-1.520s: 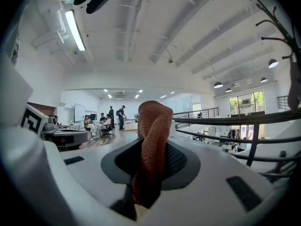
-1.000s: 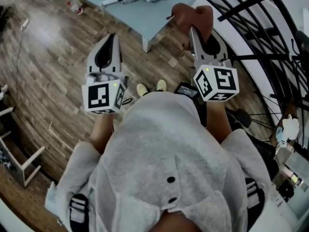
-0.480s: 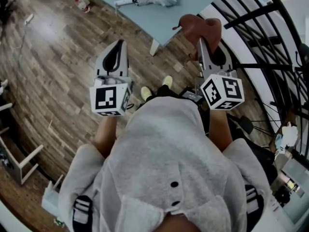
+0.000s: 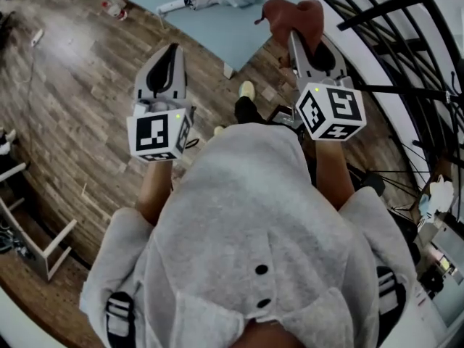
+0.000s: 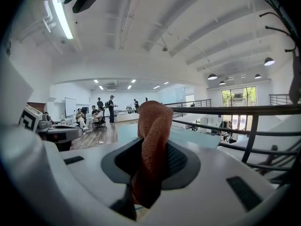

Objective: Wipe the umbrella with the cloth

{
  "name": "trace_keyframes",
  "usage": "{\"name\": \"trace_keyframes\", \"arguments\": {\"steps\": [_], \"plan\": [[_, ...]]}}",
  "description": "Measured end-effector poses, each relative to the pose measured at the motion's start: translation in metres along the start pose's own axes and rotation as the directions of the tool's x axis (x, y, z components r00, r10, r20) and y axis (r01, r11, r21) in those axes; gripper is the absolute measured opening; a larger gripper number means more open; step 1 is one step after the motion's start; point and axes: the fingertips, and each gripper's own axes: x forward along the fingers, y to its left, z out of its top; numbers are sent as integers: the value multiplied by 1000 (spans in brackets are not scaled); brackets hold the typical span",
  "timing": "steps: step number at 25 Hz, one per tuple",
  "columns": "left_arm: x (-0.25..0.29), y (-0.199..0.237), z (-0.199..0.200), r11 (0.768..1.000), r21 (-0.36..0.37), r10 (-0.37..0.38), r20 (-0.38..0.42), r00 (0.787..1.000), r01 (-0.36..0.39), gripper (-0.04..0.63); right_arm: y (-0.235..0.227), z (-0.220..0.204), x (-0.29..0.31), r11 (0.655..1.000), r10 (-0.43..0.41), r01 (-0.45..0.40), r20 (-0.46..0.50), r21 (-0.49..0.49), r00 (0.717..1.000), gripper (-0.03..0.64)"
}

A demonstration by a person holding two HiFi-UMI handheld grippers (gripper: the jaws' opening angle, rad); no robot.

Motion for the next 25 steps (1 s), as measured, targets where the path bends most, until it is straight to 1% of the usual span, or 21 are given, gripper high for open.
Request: {"name": "trace_keyframes", "arguments": {"steps": [7,11,14,16,18,21,23,25], "plan": [[91,-12,-1,998,37,-45,-70,997,48,17,-59,7,55,1000,10,-10,-35,14,999,109],[135,-20,-6,996,64,-53,-117,992,61,17,-88,7,85,999,30,-29,-55,19,998,109],[156,-20,-22,993,96,-53,-179,982,71,18,-99,2,104,998,58,-56,-69,31,996,109],[171,-16,-34,989,115,-61,-221,973,88,18,-104,-1,118,997,75,-73,-79,31,994,109],[184,-7,-46,983,151,-62,-260,964,104,19,-106,-5,131,996,83,-81,-91,28,992,109],[196,12,-70,969,206,-63,-328,943,136,21,-105,-11,144,995,91,-87,-109,41,990,109],[206,26,-89,957,233,-74,-385,920,175,45,-104,-11,149,996,82,-77,-118,46,990,109],[215,45,-109,942,257,-85,-445,892,218,95,-101,-11,156,997,64,-60,-119,43,991,109]]}}
